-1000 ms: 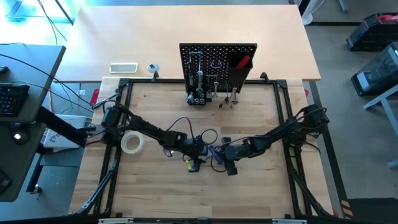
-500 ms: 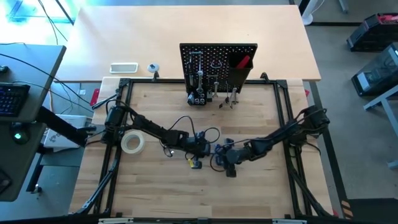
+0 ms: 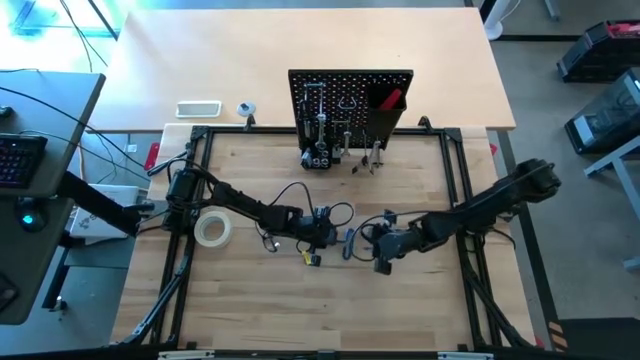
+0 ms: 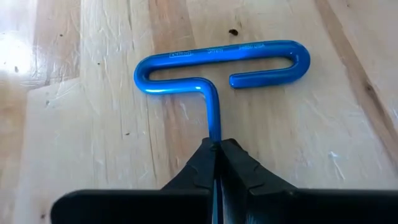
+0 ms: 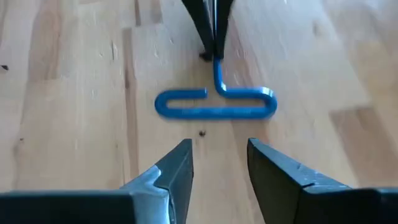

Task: Hang tools onto peg board
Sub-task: Put the pick tool into the black bin on the peg board

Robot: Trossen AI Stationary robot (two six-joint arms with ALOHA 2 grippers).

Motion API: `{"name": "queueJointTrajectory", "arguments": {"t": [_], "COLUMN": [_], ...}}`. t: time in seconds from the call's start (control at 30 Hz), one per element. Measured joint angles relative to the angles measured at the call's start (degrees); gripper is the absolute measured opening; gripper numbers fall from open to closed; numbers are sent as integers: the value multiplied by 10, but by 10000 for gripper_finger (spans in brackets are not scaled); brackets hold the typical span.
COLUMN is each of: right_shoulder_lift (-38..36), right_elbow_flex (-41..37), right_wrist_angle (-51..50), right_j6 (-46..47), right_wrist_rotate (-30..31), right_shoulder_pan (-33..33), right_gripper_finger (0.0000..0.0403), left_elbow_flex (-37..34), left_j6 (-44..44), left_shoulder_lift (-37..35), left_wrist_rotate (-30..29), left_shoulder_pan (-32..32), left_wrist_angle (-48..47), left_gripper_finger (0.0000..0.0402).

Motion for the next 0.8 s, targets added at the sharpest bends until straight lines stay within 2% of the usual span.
{"name": "queueJointTrajectory", "arguments": {"t": [0.17, 0.33, 0.5, 0.67, 0.8], "right_shoulder_lift": [3, 8, 8, 8, 8], "right_elbow_flex": [-38, -117, -178, -184, -184], "right_wrist_angle": [32, 201, 343, 357, 359], "right_j6": [78, 136, 150, 118, 123], "right_wrist_rotate": [-42, -55, -33, -12, -1], "right_shoulder_pan": [-11, -17, -26, -31, -36], "right_gripper_finger": [142, 142, 142, 148, 176], "left_elbow_flex": [0, 1, 1, 2, 2], "left_j6": [3, 7, 12, 21, 28], "left_shoulder_lift": [-2, -5, -20, -39, -46], "left_wrist_rotate": [2, 5, 5, 6, -1], "left_shoulder_pan": [2, 2, 2, 1, 1], "left_wrist_angle": [0, 4, 6, 12, 14], "left_gripper_finger": [0, 0, 0, 1, 3]}}
